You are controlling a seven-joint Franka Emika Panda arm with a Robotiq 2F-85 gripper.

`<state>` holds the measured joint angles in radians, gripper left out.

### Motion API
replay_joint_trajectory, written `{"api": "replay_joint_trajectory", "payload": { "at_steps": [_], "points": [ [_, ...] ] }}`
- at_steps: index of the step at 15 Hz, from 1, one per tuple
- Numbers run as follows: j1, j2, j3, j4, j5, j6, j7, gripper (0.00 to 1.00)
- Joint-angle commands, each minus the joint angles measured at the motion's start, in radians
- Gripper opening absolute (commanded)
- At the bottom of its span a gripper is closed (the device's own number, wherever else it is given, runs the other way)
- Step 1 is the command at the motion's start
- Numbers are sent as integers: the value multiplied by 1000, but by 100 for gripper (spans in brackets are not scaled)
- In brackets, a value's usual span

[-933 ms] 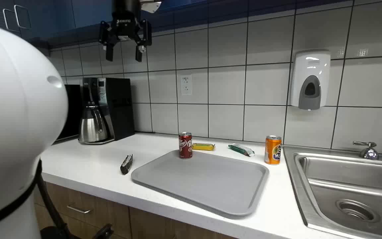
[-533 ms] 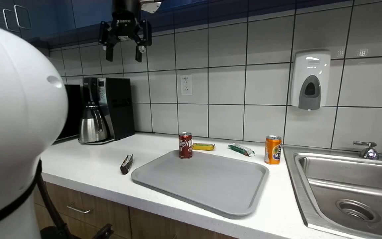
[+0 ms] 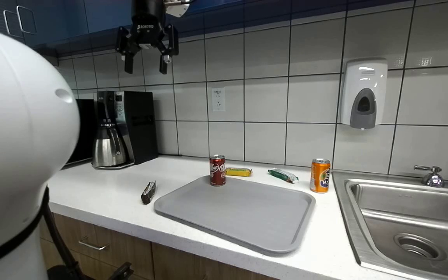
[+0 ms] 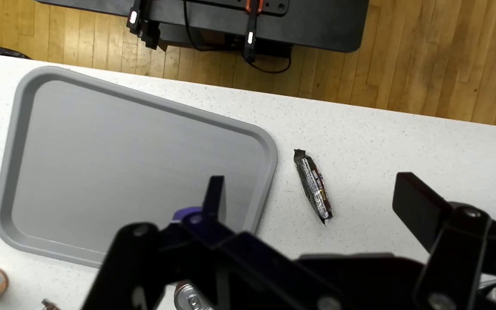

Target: Pick all the candy bars from the kitchen counter and place them on the gray tray

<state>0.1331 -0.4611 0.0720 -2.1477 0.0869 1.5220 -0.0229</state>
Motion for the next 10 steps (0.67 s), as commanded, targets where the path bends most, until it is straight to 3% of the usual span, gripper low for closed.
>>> {"api": "replay_joint_trajectory", "payload": {
  "at_steps": [1, 10],
  "points": [
    [2, -24, 21, -39, -26, 18, -39, 100],
    [44, -28, 77, -181, -30, 120, -53, 100]
  ]
}}
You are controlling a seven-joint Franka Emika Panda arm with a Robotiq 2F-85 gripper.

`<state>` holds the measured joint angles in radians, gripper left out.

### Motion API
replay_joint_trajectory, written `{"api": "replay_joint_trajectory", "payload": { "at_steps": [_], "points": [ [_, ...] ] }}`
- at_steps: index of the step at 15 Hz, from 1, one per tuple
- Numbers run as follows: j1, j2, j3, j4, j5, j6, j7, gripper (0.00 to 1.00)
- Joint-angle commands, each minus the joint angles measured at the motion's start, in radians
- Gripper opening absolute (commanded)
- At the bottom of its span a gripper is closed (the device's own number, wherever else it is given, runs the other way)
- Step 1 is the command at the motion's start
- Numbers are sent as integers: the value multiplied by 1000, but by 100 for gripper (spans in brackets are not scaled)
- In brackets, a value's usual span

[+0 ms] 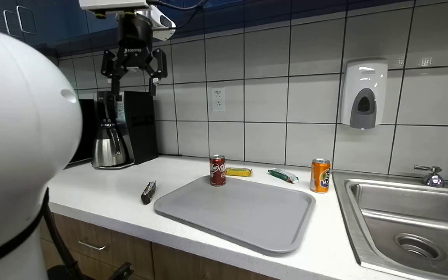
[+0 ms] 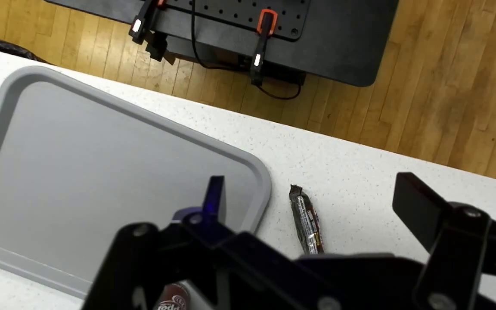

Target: Pick all the candy bars from the kitchen counter and place them on the gray tray

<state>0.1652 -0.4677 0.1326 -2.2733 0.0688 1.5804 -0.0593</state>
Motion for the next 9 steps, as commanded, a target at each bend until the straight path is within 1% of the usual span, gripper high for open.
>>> {"api": "replay_joint_trajectory", "payload": {
  "at_steps": [1, 9],
  "points": [
    [17, -19, 22, -73, -15, 86, -15, 100],
    [40, 56, 59, -158, -20, 266, 8, 100]
  ]
}}
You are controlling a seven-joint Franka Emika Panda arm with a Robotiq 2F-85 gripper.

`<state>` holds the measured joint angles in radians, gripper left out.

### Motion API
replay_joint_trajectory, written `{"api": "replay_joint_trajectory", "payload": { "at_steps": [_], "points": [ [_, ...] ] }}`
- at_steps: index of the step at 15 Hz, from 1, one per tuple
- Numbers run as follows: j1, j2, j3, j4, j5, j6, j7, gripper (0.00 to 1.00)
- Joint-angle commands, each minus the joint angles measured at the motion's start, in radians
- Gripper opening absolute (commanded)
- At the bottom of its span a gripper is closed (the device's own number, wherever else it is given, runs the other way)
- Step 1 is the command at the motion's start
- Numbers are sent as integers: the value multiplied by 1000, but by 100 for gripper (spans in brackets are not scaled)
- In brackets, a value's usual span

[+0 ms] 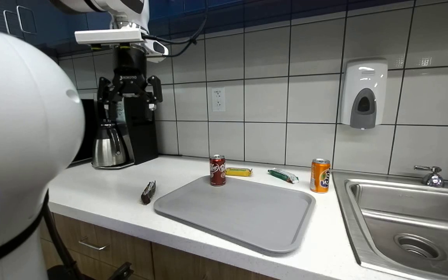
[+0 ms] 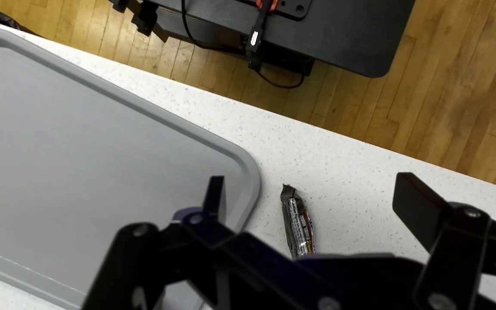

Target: Pick all the candy bars from the kitchen counter and place them on the gray tray

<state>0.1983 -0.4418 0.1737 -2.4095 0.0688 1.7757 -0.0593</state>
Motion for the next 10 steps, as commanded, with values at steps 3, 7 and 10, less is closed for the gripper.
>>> {"api": "replay_joint_trajectory", "payload": {
  "at_steps": [3, 7, 10],
  "points": [
    [11, 79, 33, -34, -29, 147, 13, 100],
    [15, 162, 49, -38, -60, 243, 21, 100],
    [16, 232, 57, -33, -91, 303, 32, 100]
  ]
}}
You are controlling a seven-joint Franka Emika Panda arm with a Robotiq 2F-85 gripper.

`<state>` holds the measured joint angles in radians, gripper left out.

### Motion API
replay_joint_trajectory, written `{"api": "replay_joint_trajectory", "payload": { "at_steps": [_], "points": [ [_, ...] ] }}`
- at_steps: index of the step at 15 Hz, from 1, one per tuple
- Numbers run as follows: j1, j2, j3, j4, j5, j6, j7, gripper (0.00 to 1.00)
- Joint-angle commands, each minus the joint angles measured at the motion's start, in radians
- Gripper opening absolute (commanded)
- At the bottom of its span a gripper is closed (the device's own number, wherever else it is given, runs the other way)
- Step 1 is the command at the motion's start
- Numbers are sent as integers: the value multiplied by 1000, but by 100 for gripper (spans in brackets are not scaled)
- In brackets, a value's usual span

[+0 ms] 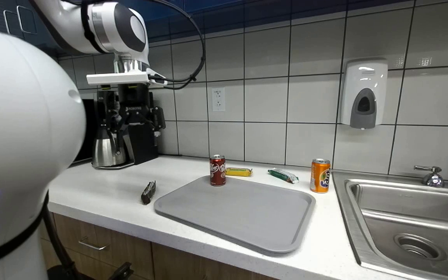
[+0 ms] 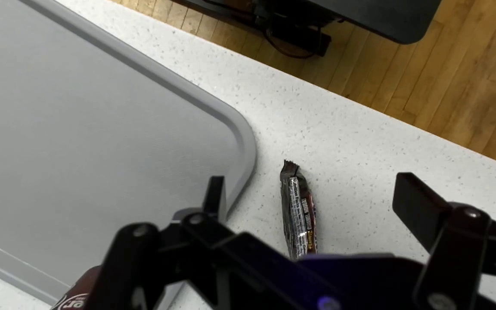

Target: Pick all the candy bars from the kitchen counter and place them on the gray tray

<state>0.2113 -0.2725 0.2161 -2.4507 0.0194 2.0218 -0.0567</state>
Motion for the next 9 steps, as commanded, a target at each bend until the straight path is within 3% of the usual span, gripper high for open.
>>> {"api": "replay_joint_trajectory", "payload": {
  "at_steps": [1, 9],
  "points": [
    [3, 84, 17, 8, -52, 79, 35, 100],
    [13, 246, 23, 24, -83, 243, 84, 100]
  ]
}}
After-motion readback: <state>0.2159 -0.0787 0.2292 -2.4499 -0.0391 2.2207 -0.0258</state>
